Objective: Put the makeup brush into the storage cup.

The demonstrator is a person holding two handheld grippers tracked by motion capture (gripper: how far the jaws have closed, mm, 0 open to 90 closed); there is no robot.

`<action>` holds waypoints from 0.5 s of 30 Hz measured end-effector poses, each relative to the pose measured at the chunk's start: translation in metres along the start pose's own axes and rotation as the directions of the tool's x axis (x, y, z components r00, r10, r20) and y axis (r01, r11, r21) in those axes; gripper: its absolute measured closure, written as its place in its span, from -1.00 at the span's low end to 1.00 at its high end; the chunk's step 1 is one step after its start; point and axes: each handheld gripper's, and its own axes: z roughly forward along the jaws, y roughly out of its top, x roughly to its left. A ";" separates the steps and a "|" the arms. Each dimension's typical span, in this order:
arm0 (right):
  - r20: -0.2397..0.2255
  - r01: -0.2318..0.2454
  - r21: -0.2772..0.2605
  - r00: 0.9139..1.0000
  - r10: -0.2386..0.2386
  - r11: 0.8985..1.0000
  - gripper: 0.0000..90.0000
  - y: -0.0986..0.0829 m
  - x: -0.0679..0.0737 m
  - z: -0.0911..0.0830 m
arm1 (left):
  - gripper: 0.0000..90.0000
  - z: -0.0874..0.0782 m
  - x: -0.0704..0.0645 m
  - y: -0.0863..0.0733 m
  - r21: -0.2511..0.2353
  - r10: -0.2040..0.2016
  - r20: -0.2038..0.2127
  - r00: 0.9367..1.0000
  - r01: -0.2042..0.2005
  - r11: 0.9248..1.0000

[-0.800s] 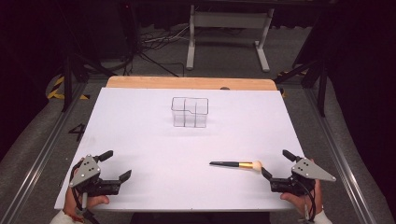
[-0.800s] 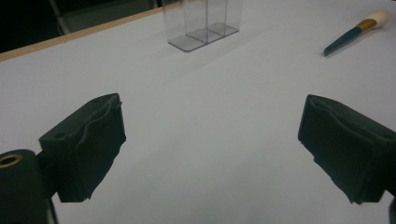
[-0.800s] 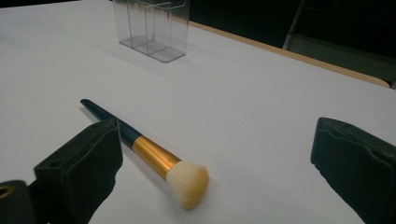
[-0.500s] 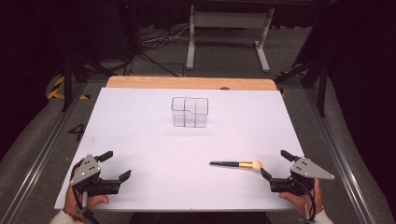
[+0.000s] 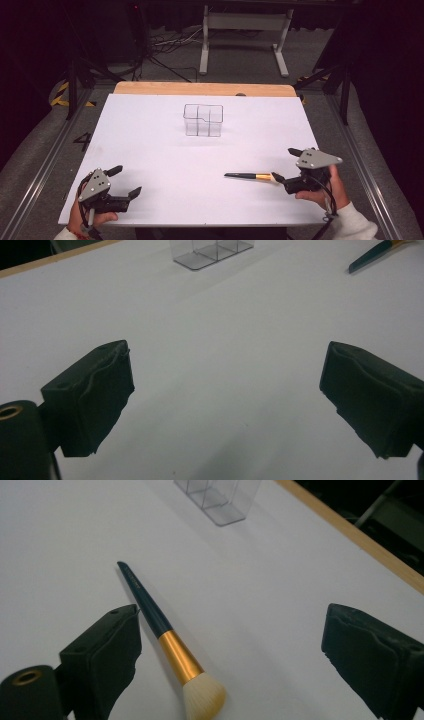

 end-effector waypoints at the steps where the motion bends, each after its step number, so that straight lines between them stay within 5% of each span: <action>1: -0.016 0.024 0.032 1.000 -0.024 0.999 -0.75 0.005 -0.001 0.004 | -0.83 0.000 0.000 0.000 0.003 0.001 0.001 1.000 -0.001 1.000; 5: -0.127 0.137 0.204 0.985 -0.112 0.969 -0.64 0.021 -0.001 0.027 | -0.83 -0.002 -0.003 -0.002 0.010 0.009 -0.004 1.000 -0.009 1.000; 9: -0.218 0.227 0.336 0.963 -0.159 0.914 -0.46 0.023 0.001 0.049 | -0.84 -0.003 -0.003 -0.003 0.019 0.006 -0.011 1.000 -0.006 1.000; 10: -0.241 0.248 0.375 0.956 -0.165 0.893 -0.45 0.023 0.001 0.056 | -0.84 -0.003 -0.003 -0.004 0.023 0.009 -0.011 1.000 -0.008 1.000; 13: -0.291 0.285 0.433 0.942 -0.167 0.855 -0.33 0.023 0.002 0.068 | -0.84 -0.003 -0.004 -0.005 0.032 0.013 -0.012 1.000 -0.012 0.999; 14: -0.309 0.311 0.454 0.934 -0.180 0.835 -0.30 0.023 0.002 0.072 | -0.84 -0.003 -0.004 -0.005 0.030 0.013 -0.012 1.000 -0.013 0.999; 15: -0.309 0.311 0.454 0.934 -0.180 0.835 -0.30 0.023 0.002 0.072 | -0.84 -0.003 -0.004 -0.005 0.030 0.013 -0.012 1.000 -0.013 0.999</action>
